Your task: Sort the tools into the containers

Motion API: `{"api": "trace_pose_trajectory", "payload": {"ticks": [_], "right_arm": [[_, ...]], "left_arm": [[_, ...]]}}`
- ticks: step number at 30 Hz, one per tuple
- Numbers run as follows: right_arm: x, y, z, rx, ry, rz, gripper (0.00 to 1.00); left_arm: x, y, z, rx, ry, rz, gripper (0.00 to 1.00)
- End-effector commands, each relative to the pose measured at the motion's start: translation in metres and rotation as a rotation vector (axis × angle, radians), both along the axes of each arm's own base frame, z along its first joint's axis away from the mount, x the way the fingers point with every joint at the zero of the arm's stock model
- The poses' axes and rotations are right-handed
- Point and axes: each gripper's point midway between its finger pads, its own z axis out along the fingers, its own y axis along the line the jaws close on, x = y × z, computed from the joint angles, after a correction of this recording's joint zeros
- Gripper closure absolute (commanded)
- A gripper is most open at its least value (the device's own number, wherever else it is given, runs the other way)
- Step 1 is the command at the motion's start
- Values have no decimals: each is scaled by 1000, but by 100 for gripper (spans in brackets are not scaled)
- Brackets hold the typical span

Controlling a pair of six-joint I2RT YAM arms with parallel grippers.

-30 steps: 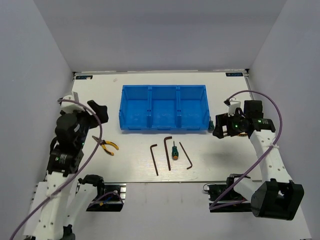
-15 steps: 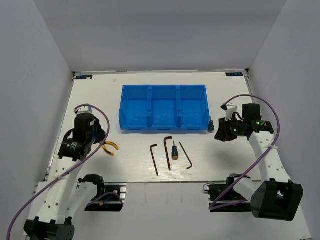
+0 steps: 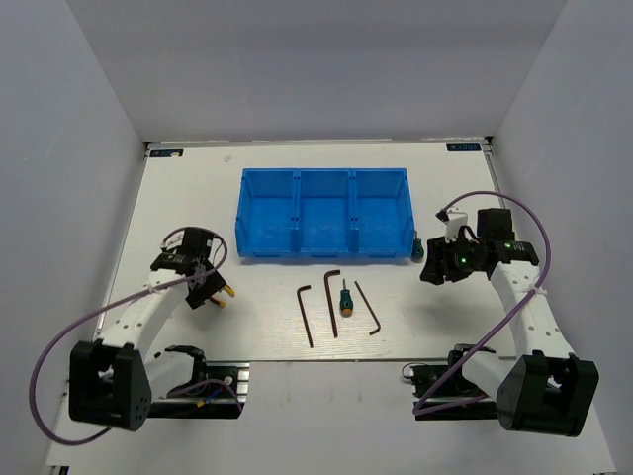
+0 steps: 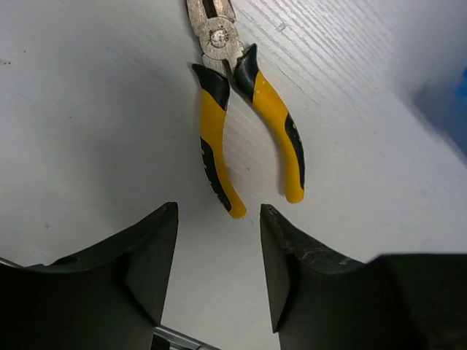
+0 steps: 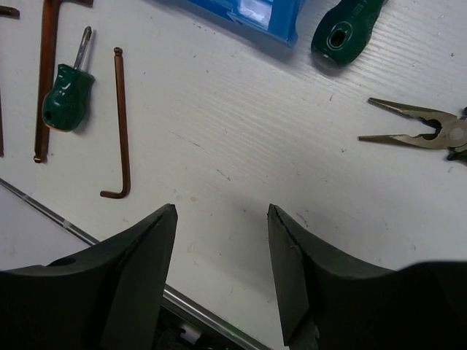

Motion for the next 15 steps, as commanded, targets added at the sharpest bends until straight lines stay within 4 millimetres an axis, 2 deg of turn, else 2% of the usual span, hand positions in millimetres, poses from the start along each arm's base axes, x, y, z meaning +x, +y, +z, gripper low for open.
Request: {"api": "trace_pose_trajectory", "payload": {"ticks": [1, 5, 8, 12, 15], "right_arm": [[9, -5, 1, -19, -32, -22, 41], [10, -7, -1, -27, -30, -31, 40], [12, -9, -2, -42, -32, -35, 40], [14, -13, -1, -57, -34, -43, 40], [14, -15, -2, -67, -36, -47, 40]], "left_arm": [[12, 5, -10, 30, 7, 43, 41], [19, 7, -22, 45, -5, 49, 42], [17, 8, -37, 56, 39, 40, 49], [24, 9, -42, 68, 32, 35, 54], [22, 9, -46, 73, 43, 26, 56]]}}
